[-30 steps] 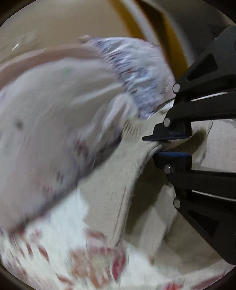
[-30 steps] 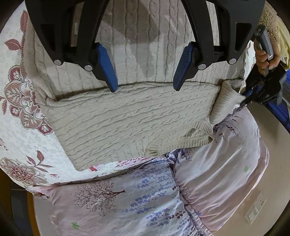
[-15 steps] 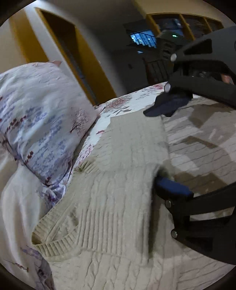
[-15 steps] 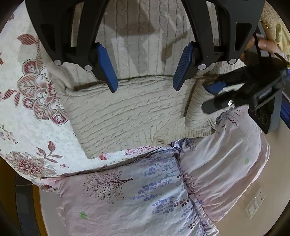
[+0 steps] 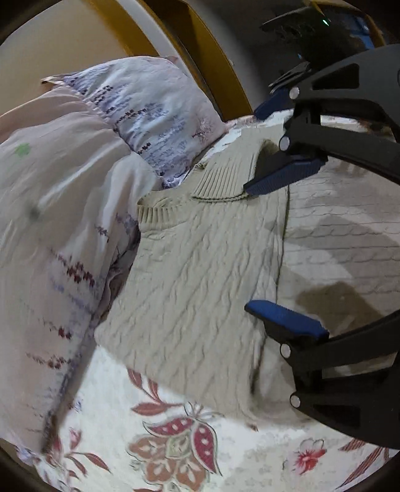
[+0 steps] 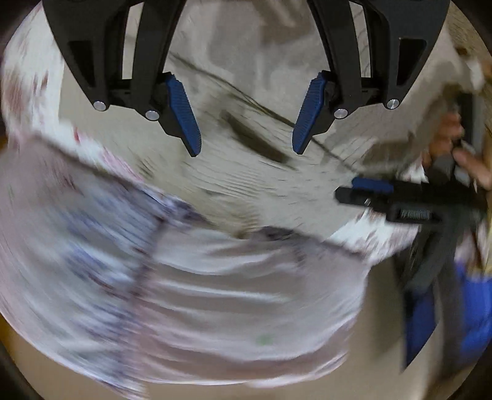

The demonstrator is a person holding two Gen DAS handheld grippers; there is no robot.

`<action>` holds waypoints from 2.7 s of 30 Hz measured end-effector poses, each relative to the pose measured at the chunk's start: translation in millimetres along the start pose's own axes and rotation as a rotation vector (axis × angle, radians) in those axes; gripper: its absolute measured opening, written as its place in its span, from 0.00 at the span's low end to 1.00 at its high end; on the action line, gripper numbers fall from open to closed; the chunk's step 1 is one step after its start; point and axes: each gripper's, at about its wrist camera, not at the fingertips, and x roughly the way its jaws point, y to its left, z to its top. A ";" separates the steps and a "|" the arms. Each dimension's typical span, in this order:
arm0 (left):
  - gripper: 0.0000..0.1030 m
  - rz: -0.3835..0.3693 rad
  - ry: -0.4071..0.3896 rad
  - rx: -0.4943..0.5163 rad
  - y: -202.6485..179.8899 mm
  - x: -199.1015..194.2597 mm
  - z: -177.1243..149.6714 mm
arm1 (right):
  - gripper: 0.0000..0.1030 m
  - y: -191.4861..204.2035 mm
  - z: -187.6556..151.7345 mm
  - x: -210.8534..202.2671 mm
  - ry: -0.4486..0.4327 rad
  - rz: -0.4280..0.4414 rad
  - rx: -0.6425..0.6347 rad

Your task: Fold small clothes

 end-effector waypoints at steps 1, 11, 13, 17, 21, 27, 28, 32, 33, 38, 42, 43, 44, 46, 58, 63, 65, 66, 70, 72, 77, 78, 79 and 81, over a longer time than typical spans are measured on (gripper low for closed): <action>0.67 0.004 -0.003 0.002 1.6 -2.2 -0.4 | 0.58 7.6 2.8 8.3 0.013 -0.012 -0.041; 0.69 0.003 -0.004 0.016 1.1 1.2 -1.3 | 0.07 -37.5 -5.1 27.0 0.042 -0.151 0.174; 0.71 -0.004 -0.004 0.017 2.5 0.4 -1.2 | 0.07 -69.0 -16.9 -0.2 -0.021 -0.129 0.354; 0.78 -0.019 -0.005 0.029 0.1 1.4 -1.6 | 0.07 -117.9 -54.6 -29.5 -0.038 -0.068 0.650; 0.86 -0.025 0.014 0.050 -6.7 0.9 -3.4 | 0.16 -153.9 -102.6 -29.7 0.058 0.031 0.886; 0.86 -0.035 0.000 0.095 -6.7 -21.4 -12.1 | 0.49 -188.2 -129.6 -45.4 0.012 0.070 1.096; 0.86 -0.026 -0.006 0.107 -6.3 -25.9 -13.6 | 0.49 -190.2 -130.9 -42.6 0.026 0.078 1.107; 0.86 0.018 -0.011 0.128 0.0 -38.9 -19.1 | 0.43 -188.7 -130.4 -23.7 0.081 0.114 1.114; 0.86 0.023 -0.007 0.126 1.7 -40.1 -20.1 | 0.40 -185.6 -129.4 -19.2 0.094 0.114 1.108; 0.86 0.051 0.016 0.127 9.2 -39.2 -25.8 | 0.08 -178.7 -121.2 -13.9 0.090 0.103 1.061; 0.86 0.053 0.025 0.126 12.3 -37.4 -28.1 | 0.07 -169.1 -108.3 -43.8 -0.007 0.054 0.983; 0.86 0.053 0.028 0.127 12.8 -36.9 -28.4 | 0.07 -166.5 -107.6 -47.0 -0.008 0.045 0.974; 0.86 0.054 0.030 0.129 13.2 -36.3 -28.8 | 0.07 -164.2 -108.0 -48.1 0.001 0.033 0.966; 0.86 0.054 0.030 0.135 13.0 -36.1 -29.9 | 0.07 -159.5 -113.5 -43.0 0.046 0.010 0.965; 0.86 0.048 -0.045 0.152 19.9 -71.7 -45.6 | 0.07 -150.6 -125.0 -33.0 0.115 -0.054 0.968; 0.86 0.096 -0.088 0.170 27.7 -92.2 -55.2 | 0.07 -148.5 -121.5 -34.6 0.139 -0.068 0.956; 0.85 0.108 -0.089 0.167 32.1 -97.3 -58.9 | 0.08 -149.6 -122.7 -39.3 0.136 -0.041 0.971; 0.85 0.107 -0.087 0.163 35.2 -100.3 -61.9 | 0.12 -150.2 -124.6 -44.9 0.130 -0.028 0.984; 0.82 0.075 -0.074 0.146 43.8 -109.2 -72.1 | 0.33 -152.1 -136.4 -77.8 0.083 -0.007 0.987; 0.79 0.050 -0.060 0.135 46.7 -111.9 -77.3 | 0.34 -152.1 -147.1 -95.2 0.073 0.002 0.981; 0.66 -0.011 -0.017 0.103 52.6 -113.9 -92.9 | 0.35 -150.7 -185.1 -138.1 0.089 -0.049 0.983; 0.62 -0.020 -0.007 0.097 53.3 -113.4 -96.6 | 0.35 -150.9 -195.2 -145.5 0.099 -0.066 0.988; 0.60 -0.028 0.001 0.093 53.5 -112.4 -99.6 | 0.35 -150.7 -204.2 -150.9 0.111 -0.074 0.995; 0.56 -0.050 0.010 0.087 53.9 -112.4 -108.2 | 0.35 -150.7 -222.3 -158.4 0.140 -0.053 1.022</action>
